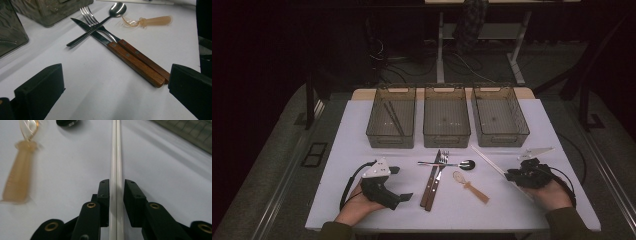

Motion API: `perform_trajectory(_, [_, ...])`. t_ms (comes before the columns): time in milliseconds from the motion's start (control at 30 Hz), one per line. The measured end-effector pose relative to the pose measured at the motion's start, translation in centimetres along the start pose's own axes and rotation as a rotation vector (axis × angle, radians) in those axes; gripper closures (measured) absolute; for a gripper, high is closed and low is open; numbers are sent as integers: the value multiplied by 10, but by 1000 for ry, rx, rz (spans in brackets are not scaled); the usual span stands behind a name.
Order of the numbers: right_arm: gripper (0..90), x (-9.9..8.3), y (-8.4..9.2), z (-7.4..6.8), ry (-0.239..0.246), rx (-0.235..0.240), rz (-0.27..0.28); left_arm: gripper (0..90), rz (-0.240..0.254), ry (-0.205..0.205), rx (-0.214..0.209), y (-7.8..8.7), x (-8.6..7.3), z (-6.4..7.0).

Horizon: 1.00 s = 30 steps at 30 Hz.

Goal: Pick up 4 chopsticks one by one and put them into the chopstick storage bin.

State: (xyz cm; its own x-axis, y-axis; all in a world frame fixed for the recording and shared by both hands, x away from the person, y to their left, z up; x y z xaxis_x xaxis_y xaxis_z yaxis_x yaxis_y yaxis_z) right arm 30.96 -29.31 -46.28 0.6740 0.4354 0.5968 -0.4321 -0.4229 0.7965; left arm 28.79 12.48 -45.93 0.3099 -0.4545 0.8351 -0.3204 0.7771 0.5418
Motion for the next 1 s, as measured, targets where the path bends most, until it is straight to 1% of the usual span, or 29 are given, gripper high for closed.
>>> perform_trajectory(100, [765, 0, 6, 0, -2, 0, 15, 0, -4, 0, -1, 0, 0, 0])
perform_trajectory(333, [810, -8, 12, 8, -9, 1, 8, 0, -2, 1, 0, 0, 0, 0])
perform_trajectory(400, [814, -9, 12, 9, -8, 7, 9, 0, -4, 0, -1, 0, 0, 0])
perform_trajectory(567, [814, -8, 10, 6, -1, 21, -1, 0, -3, 1, -1, 0, 0, 0])
perform_trajectory(1000, [826, -10, 4, 8, 8, 20, -30, 0, -6, -1, -3, -1, 0, 0])
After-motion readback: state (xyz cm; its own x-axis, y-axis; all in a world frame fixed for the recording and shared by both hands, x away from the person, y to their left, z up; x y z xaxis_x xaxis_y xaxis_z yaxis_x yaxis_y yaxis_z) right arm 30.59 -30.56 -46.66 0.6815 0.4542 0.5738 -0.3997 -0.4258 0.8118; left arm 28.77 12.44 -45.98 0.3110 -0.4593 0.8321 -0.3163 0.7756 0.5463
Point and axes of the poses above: each handheld gripper's, and its own axes: y roughly backward along the jaws, x roughly out of its top, z roughly to its right, the point moved 4 cm from there along -y, roughly forward along the jaws, and after that the axes turned 3 degrees about -y, right-handed, at the moved point
